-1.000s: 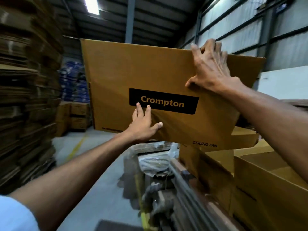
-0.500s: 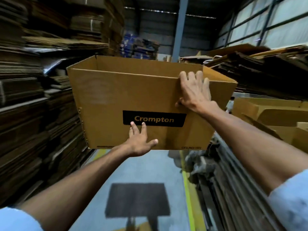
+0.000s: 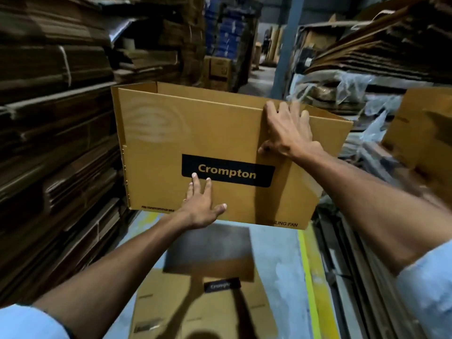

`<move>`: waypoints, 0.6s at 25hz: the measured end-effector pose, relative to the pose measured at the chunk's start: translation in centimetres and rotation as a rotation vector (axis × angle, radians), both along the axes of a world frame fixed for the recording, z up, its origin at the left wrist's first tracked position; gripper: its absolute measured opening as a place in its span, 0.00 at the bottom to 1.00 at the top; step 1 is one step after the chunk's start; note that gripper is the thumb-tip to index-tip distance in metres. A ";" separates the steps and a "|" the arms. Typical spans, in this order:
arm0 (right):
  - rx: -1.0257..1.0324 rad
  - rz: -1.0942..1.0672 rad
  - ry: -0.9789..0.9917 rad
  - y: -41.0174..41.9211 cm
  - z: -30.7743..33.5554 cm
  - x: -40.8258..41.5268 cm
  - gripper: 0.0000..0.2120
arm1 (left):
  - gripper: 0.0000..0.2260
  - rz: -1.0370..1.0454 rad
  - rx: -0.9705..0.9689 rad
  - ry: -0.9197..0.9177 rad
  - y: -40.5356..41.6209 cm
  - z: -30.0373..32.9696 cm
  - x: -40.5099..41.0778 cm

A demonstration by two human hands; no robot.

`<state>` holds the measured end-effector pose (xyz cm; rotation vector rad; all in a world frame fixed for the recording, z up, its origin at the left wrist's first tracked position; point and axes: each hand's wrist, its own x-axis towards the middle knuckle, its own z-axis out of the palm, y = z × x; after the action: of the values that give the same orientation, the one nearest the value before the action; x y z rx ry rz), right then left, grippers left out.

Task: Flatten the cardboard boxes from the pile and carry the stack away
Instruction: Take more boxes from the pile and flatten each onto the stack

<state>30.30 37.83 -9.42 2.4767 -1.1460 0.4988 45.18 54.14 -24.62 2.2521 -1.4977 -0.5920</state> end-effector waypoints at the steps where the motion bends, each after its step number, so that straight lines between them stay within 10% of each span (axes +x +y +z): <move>1: 0.017 0.009 0.016 0.6 -2.0 0.5 0.43 | 0.41 0.005 0.023 0.012 0.9 -2.1 0.3; 15: 0.310 0.205 0.269 -0.7 -32.2 5.2 0.43 | 0.43 0.161 0.399 0.111 5.5 -28.3 0.3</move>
<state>35.53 37.14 -41.57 2.8360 -0.9249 0.0332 45.52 59.67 -52.88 2.5517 -1.2126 -1.0217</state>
